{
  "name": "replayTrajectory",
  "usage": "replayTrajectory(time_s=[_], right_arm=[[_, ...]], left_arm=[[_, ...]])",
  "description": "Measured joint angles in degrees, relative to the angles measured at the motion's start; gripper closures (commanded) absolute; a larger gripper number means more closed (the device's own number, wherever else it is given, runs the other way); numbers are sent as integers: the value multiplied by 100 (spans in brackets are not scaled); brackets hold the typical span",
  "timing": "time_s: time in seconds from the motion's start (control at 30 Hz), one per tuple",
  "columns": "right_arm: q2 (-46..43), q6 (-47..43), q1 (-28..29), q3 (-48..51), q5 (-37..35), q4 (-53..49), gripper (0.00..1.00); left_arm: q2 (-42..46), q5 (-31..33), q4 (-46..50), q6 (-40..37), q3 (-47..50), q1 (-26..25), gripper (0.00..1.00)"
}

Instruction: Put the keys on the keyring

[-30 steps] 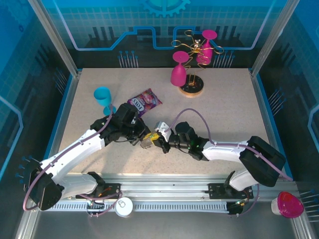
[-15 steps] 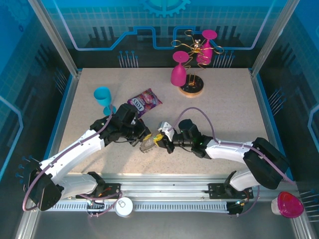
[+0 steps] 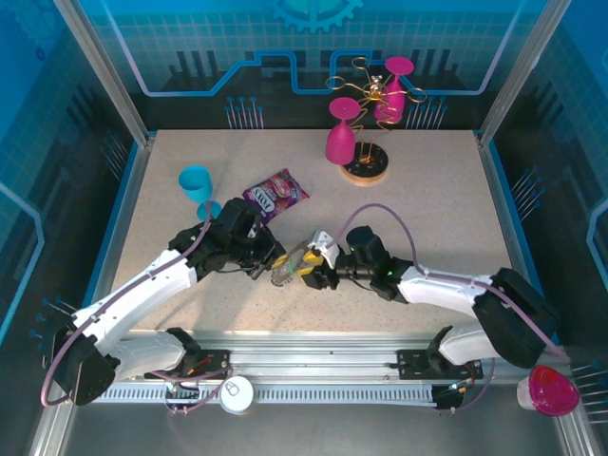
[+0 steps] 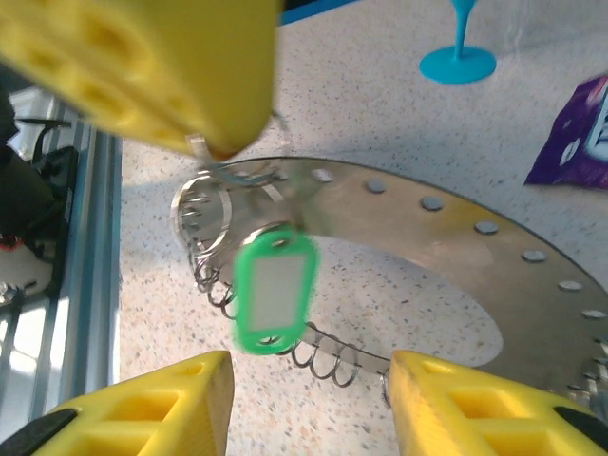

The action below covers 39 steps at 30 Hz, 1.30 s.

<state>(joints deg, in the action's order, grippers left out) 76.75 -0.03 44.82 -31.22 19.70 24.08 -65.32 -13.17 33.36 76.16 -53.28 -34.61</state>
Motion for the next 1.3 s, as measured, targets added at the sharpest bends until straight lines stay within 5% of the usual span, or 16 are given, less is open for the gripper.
replayTrajectory(time_s=[0.43, 1.3], right_arm=[[-85, -1316, 256, 341, -238, 1132, 69], [577, -1867, 341, 76, -411, 1762, 84]], left_arm=[[20, -131, -455, 1235, 407, 0, 100], [24, -321, -774, 1462, 514, 46, 100]])
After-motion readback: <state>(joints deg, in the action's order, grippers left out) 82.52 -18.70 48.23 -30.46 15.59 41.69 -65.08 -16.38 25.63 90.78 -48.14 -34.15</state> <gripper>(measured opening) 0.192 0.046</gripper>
